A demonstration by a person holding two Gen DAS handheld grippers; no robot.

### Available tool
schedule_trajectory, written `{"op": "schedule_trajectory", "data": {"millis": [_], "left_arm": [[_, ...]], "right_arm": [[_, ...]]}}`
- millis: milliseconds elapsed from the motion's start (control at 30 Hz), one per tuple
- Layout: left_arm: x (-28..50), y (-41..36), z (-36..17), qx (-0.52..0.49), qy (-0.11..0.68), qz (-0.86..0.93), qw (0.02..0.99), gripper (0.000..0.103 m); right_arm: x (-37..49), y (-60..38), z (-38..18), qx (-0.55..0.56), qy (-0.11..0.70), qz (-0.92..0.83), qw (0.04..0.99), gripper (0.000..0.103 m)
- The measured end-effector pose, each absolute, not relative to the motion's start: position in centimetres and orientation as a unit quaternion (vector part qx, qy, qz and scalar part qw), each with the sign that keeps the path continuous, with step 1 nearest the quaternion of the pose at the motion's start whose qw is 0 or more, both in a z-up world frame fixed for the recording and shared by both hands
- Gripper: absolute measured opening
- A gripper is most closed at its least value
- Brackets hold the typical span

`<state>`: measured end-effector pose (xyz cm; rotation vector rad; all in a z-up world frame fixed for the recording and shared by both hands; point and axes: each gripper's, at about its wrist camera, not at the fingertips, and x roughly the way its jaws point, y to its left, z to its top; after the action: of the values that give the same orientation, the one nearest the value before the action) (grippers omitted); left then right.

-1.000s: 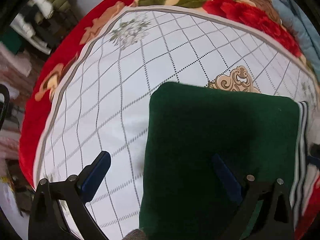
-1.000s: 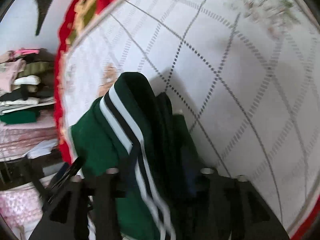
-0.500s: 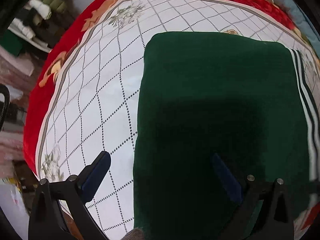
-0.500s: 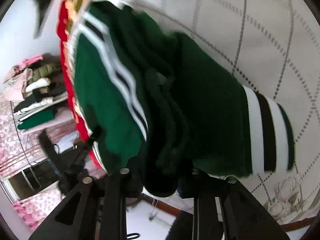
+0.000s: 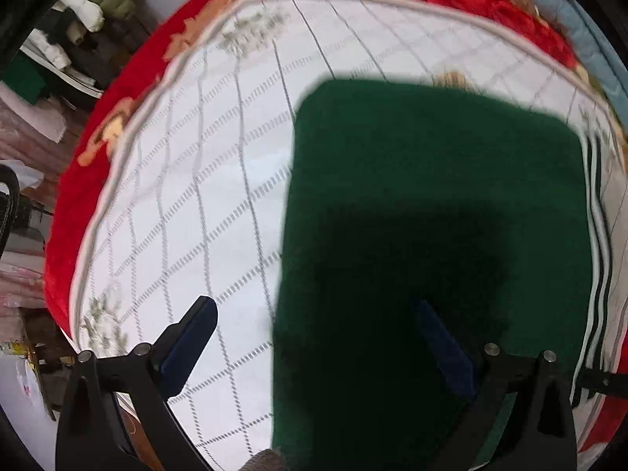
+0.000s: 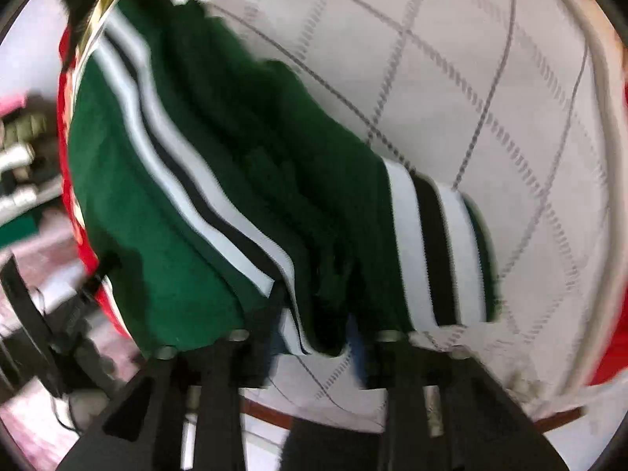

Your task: Fold large clothes

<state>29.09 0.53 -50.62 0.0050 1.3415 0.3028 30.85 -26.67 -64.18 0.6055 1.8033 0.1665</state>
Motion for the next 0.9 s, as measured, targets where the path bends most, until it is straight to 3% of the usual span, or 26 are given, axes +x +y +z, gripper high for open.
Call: {"op": "schedule_trajectory", "data": {"millis": [133,267,567,900], "left_arm": [[32.2,1.4,-49.4,0.012,0.594,0.155,0.79,0.103],[36.1,2.0,-51.1,0.03,0.588,0.171,0.79,0.103],[37.0,1.7,-52.7,0.057,0.583,0.16,0.794,0.103],[37.0,2.4,-53.2,0.018,0.594,0.144,0.791,0.103]], "right_arm": [[33.4,-26.8,-58.8,0.213,0.737,0.058,0.638,0.054],[38.2,-23.2,-57.0,0.185,0.703,0.1,0.679,0.054],[47.3,-13.6,-63.4,0.051,0.711,0.08,0.696,0.054],[50.8,-11.5,-65.8,0.051,0.74,0.057,0.669,0.057]]}}
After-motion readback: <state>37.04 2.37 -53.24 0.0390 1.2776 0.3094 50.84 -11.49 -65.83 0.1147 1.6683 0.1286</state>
